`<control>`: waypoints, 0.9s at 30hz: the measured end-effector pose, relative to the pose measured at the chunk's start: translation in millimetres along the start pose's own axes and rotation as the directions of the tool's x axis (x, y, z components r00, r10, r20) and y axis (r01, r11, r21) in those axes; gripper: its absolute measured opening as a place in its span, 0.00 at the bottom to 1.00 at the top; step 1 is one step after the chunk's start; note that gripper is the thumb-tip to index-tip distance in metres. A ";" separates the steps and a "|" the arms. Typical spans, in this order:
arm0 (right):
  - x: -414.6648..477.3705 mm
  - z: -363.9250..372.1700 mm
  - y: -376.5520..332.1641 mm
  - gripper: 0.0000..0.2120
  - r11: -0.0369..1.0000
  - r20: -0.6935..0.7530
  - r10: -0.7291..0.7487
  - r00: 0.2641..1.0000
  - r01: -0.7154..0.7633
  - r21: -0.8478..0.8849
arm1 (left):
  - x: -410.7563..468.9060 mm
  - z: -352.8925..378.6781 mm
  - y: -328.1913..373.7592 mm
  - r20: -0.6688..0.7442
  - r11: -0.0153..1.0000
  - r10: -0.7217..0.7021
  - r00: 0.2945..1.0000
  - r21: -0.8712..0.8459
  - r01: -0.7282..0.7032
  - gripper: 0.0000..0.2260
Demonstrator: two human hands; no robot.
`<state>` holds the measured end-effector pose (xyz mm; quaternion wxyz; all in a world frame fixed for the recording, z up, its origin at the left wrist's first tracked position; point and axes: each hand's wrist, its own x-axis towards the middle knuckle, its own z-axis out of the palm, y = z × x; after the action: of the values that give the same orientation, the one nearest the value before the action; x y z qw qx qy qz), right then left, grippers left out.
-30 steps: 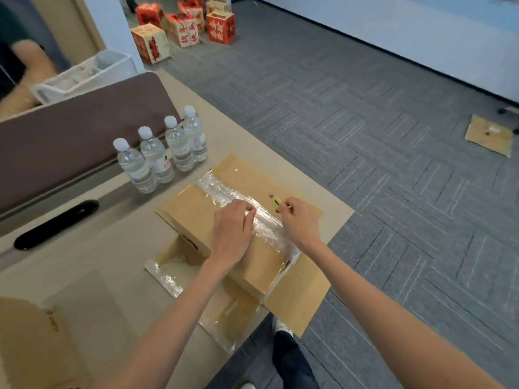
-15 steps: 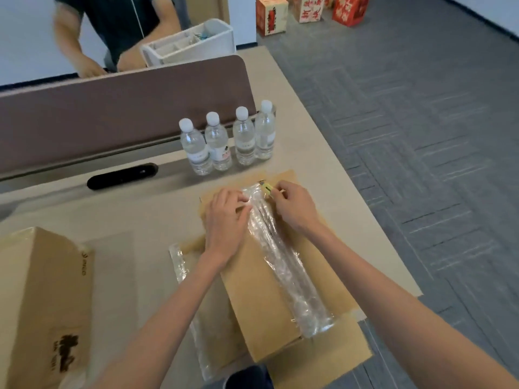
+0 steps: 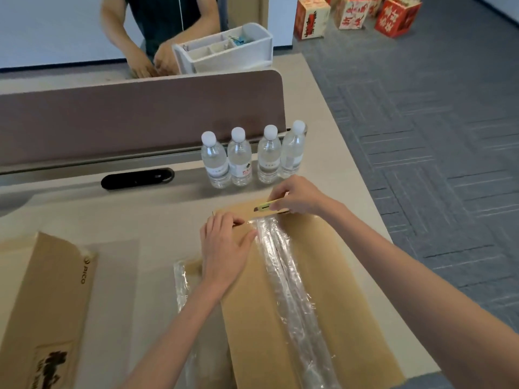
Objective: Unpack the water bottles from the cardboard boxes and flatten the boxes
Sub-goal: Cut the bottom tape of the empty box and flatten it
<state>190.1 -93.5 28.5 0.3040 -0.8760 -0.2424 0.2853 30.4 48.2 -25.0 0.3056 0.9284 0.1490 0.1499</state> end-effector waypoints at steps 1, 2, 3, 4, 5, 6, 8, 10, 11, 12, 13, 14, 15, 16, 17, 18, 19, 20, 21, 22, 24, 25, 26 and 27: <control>4.5 -4.1 0.2 0.03 1.000 0.053 -0.001 0.999 0.001 0.003 | -0.1 -0.1 -0.6 0.007 1.000 0.001 1.000 -0.012 -0.001 0.12; 8.1 -7.9 0.7 0.03 1.000 0.101 -0.007 0.995 0.006 0.012 | -0.2 -0.8 -0.7 0.013 1.000 0.003 1.000 -0.018 -0.003 0.12; 11.5 -11.0 1.1 0.02 1.000 0.143 -0.015 0.990 0.013 0.011 | 0.1 -1.6 -0.8 0.015 1.000 0.001 1.000 -0.025 0.000 0.12; 15.2 -13.5 1.0 0.01 1.000 0.180 -0.018 0.984 0.017 0.004 | 1.5 -2.3 -0.4 0.014 1.000 -0.004 1.000 -0.031 0.004 0.12; 17.6 -15.0 0.9 0.02 1.000 0.211 -0.013 0.977 0.013 0.000 | 2.4 -2.7 0.0 0.016 0.999 -0.009 1.000 -0.036 0.009 0.12; 20.2 -16.6 1.3 0.03 1.000 0.235 -0.003 0.972 0.003 0.001 | 3.3 -3.1 0.7 0.017 0.999 -0.010 1.000 -0.037 0.011 0.12; 24.3 -19.3 0.8 0.04 1.000 0.283 0.010 0.959 -0.011 0.003 | 4.2 -2.6 0.7 0.018 0.999 -0.009 1.000 -0.032 0.010 0.11; 27.6 -21.0 -1.4 0.04 1.000 0.326 0.017 0.945 -0.020 0.006 | 5.8 -2.2 0.2 0.026 0.999 -0.008 1.000 -0.032 0.008 0.10; 29.9 -21.8 -2.4 0.04 1.000 0.342 0.020 0.939 -0.025 0.011 | 7.0 -2.3 -0.1 0.032 0.999 -0.010 0.999 -0.033 0.011 0.10; 32.3 -22.4 -3.6 0.04 1.000 0.356 0.023 0.934 -0.028 0.011 | 8.4 -2.5 -0.1 0.038 0.999 -0.013 0.999 -0.032 0.014 0.09; 34.7 -22.5 -5.2 0.04 1.000 0.374 0.027 0.927 -0.031 0.004 | 9.3 -2.2 -0.9 0.042 0.999 -0.017 0.999 -0.030 0.019 0.09; 36.9 -22.1 -7.3 0.04 0.999 0.396 0.032 0.918 -0.031 -0.009 | 9.8 -2.2 -1.5 0.046 0.999 -0.024 0.999 -0.030 0.025 0.09; 38.6 -22.0 -9.4 0.04 0.999 0.418 0.038 0.908 -0.032 -0.022 | 9.7 -2.2 -1.9 0.049 0.999 -0.031 0.998 -0.032 0.033 0.09; 40.4 -22.2 -11.7 0.04 0.999 0.439 0.044 0.897 -0.032 -0.034 | 9.6 -2.4 -1.8 0.053 0.999 -0.039 0.998 -0.035 0.041 0.09; 42.2 -22.8 -13.8 0.03 0.999 0.458 0.049 0.888 -0.034 -0.040 | 9.6 -2.3 -1.9 0.057 0.998 -0.045 0.997 -0.040 0.048 0.09; 44.2 -23.5 -15.8 0.02 0.998 0.480 0.056 0.876 -0.037 -0.049 | 9.5 -2.6 -1.3 0.059 0.998 -0.048 0.997 -0.045 0.051 0.08; 45.7 -24.0 -18.8 0.01 0.997 0.499 0.064 0.864 -0.036 -0.067 | 9.1 -2.7 -1.0 0.058 0.997 -0.048 0.997 -0.051 0.051 0.08; 47.6 -24.3 -21.5 0.03 0.995 0.517 0.073 0.853 -0.025 -0.099 | 8.8 -2.7 -0.3 0.057 0.997 -0.045 0.997 -0.055 0.048 0.09; 49.5 -24.3 -24.5 0.05 0.990 0.533 0.087 0.841 -0.012 -0.143 | 8.3 -2.6 0.3 0.060 0.997 -0.041 0.997 -0.056 0.044 0.09; 51.3 -24.2 -27.3 0.05 0.982 0.545 0.104 0.832 0.001 -0.190 | 7.7 -2.4 0.8 0.067 0.998 -0.035 0.997 -0.053 0.038 0.09; 54.5 -24.9 -32.3 0.05 0.963 0.562 0.139 0.815 0.020 -0.267 | 6.9 -1.1 1.1 0.082 0.999 -0.021 0.996 -0.043 0.024 0.08; 55.5 -25.3 -33.0 0.05 0.957 0.568 0.150 0.809 0.025 -0.289 | 6.4 -0.4 1.0 0.088 0.999 -0.013 0.996 -0.038 0.016 0.07; 56.4 -26.7 -33.6 0.05 0.954 0.574 0.157 0.804 0.027 -0.299 | 7.5 -0.2 1.0 0.091 0.999 -0.007 0.996 -0.032 0.009 0.06; 56.2 -26.7 -32.4 0.05 0.953 0.579 0.161 0.799 0.026 -0.301 | 6.9 0.6 0.5 0.095 1.000 -0.004 0.996 -0.029 0.007 0.05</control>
<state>239.6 -47.8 47.9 0.0680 -0.7848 -0.3334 0.5180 37.0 50.0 -23.9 0.3261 0.9295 0.1349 0.1071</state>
